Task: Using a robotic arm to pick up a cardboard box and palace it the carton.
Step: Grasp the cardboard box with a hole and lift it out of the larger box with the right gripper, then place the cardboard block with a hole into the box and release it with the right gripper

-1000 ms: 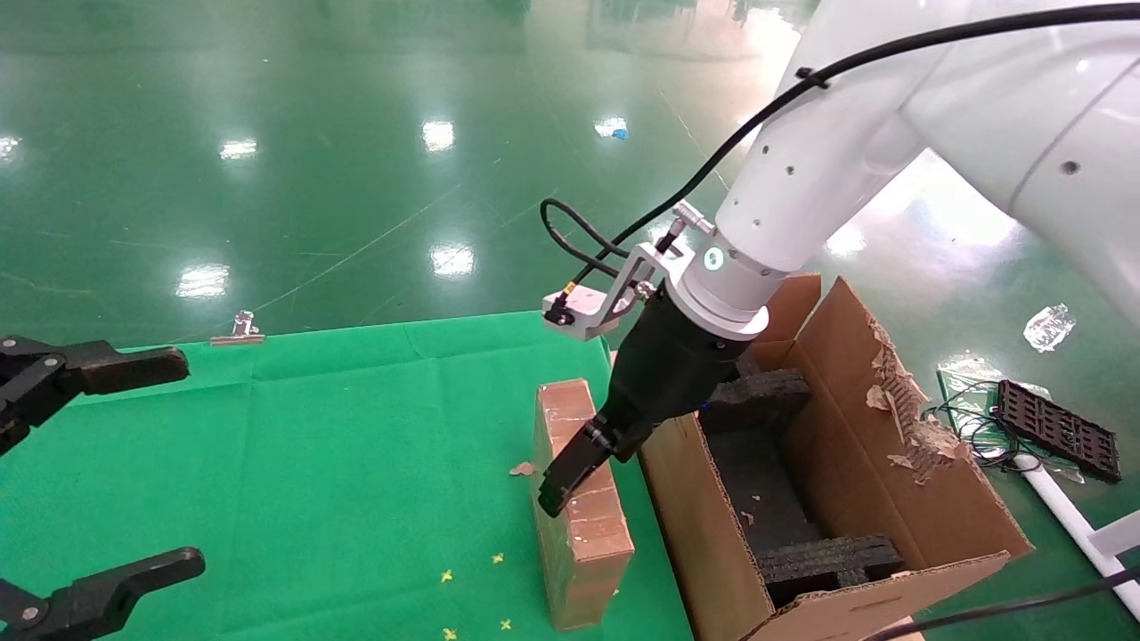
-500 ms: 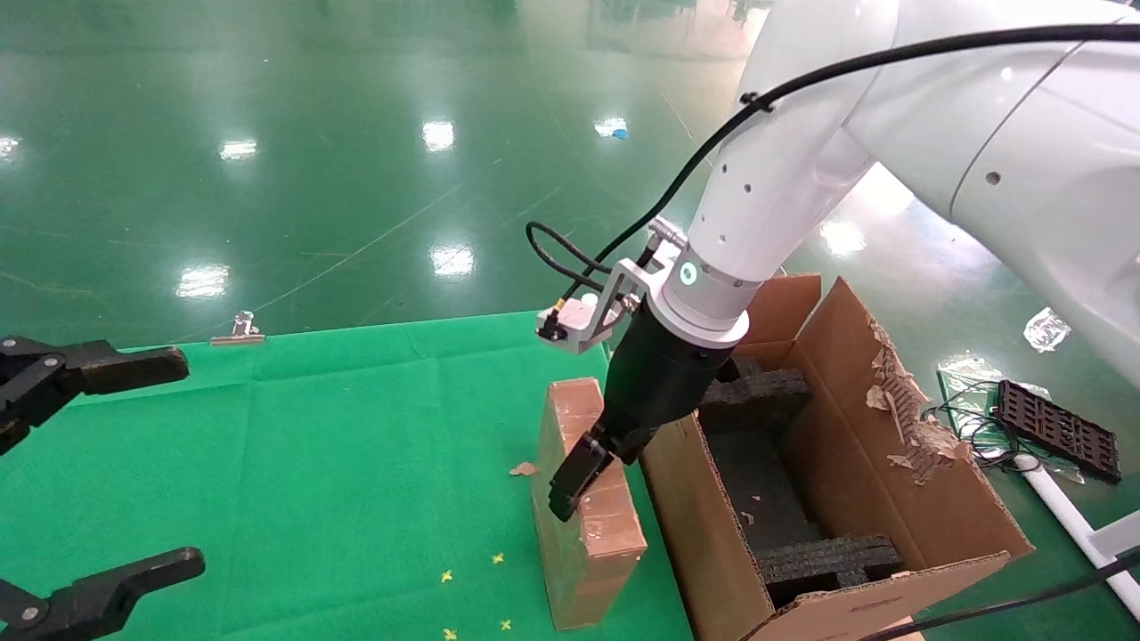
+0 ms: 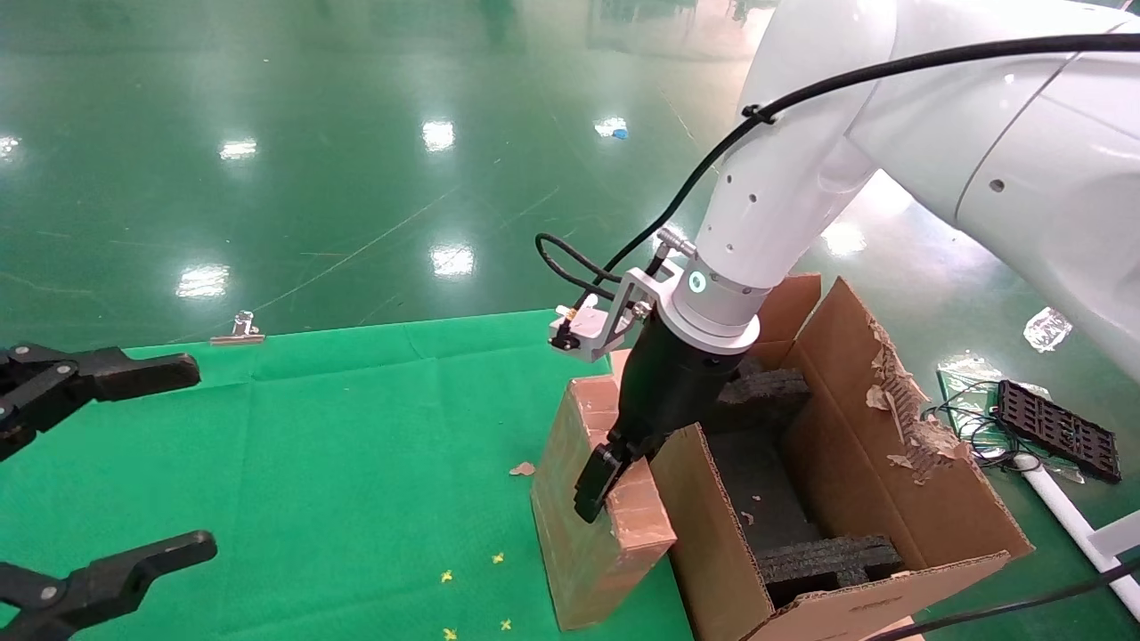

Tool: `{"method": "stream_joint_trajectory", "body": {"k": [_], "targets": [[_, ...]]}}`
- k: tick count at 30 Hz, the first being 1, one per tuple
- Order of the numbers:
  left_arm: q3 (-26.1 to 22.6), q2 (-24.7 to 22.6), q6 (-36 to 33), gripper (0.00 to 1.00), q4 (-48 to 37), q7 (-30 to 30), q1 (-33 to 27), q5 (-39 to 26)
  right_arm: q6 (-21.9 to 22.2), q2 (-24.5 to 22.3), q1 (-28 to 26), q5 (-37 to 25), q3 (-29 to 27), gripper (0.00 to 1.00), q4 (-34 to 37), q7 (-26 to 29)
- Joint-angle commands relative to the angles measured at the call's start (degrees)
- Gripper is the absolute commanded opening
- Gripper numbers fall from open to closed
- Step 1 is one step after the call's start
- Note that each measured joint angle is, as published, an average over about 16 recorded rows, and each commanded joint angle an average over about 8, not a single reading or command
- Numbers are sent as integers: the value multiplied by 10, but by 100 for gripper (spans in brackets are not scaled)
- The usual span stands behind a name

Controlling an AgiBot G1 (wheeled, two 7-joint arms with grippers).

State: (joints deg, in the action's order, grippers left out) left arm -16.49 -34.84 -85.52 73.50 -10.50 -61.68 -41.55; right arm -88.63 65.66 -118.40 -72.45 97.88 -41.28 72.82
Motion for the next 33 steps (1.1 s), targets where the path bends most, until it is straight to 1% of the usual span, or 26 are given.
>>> {"method": "stream_joint_trajectory", "body": {"k": [1,6,10,13,17,22,26,29,33], "targets": [[0,0,0,0,0,0,0,0,1,-1,-1,-1,2,0,-1,0],[0,0,0,0,0,0,0,0,3,-7,-4,1,2,0,-4,-11],[0,0,0,0,0,0,0,0,8,-17,-17,3,-4,0,-10,-32],[-1,0,0,0,0,0,0,0,15,-32,-38,7,-15,0,-14,-57],[-1,0,0,0,0,0,0,0,30,-65,-85,12,-38,0,-5,-96],[-1,0,0,0,0,0,0,1,50,-111,-155,9,-63,0,32,-133],[-1,0,0,0,0,1,0,1,57,-138,-197,-8,-67,0,76,-148],[-1,0,0,0,0,1,0,1,56,-151,-215,-30,-59,0,113,-153],[-1,1,1,0,0,1,0,1,50,-161,-220,-62,-42,0,160,-158]]}}
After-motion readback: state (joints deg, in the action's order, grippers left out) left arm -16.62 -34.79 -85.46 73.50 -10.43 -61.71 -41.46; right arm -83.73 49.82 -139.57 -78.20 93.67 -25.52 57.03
